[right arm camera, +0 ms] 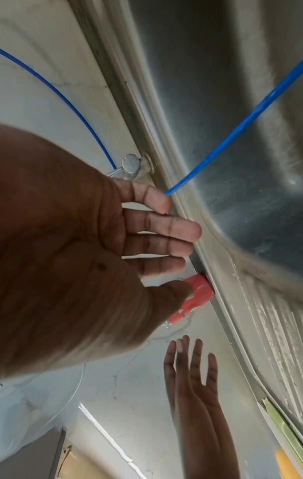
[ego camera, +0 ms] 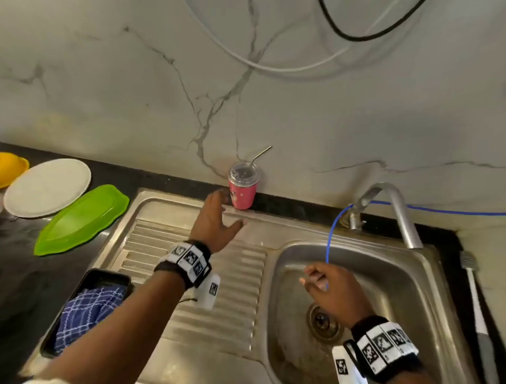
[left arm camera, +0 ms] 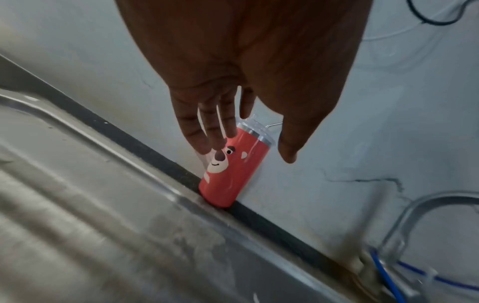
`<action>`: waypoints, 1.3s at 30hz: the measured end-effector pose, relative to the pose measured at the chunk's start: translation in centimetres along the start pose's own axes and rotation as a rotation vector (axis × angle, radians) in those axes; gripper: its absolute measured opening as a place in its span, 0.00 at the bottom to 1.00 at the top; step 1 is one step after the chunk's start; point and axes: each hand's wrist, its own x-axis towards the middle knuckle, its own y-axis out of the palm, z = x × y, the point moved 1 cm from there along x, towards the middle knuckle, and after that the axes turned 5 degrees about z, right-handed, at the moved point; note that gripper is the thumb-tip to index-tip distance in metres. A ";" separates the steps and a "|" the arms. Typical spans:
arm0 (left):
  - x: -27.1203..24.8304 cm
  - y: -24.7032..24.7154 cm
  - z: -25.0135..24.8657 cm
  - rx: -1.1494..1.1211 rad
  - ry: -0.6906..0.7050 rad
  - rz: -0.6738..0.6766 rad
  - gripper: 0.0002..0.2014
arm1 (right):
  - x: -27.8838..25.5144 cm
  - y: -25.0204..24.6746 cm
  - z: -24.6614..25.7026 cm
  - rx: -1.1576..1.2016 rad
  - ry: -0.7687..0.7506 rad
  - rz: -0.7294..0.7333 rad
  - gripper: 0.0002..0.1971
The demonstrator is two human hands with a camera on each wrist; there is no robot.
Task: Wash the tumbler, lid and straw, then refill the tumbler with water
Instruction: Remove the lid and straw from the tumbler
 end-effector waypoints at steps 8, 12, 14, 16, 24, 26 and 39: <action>8.3 1.2 0.0 -0.032 -0.124 -0.024 0.54 | 2.3 1.4 -0.3 0.032 0.018 -0.012 0.07; 9.9 2.3 0.5 -0.054 -0.156 -0.064 0.47 | 2.7 2.0 -0.2 0.032 0.020 -0.008 0.06; 10.2 2.4 0.9 -0.049 -0.140 -0.090 0.43 | 2.8 2.1 0.0 0.029 0.023 -0.012 0.06; 10.1 2.1 1.1 -0.059 -0.126 -0.090 0.41 | 3.0 2.3 0.0 0.024 0.026 -0.010 0.06; 4.4 -0.7 0.0 -0.184 -0.031 0.020 0.38 | 2.3 1.4 2.6 0.080 -0.004 -0.015 0.05; 1.7 -1.7 -0.8 -0.195 -0.003 0.065 0.37 | 1.7 1.1 3.5 0.111 -0.017 -0.024 0.06; -16.0 -3.7 -2.3 -0.184 0.130 0.223 0.41 | -7.5 4.6 8.9 0.449 -0.133 0.039 0.23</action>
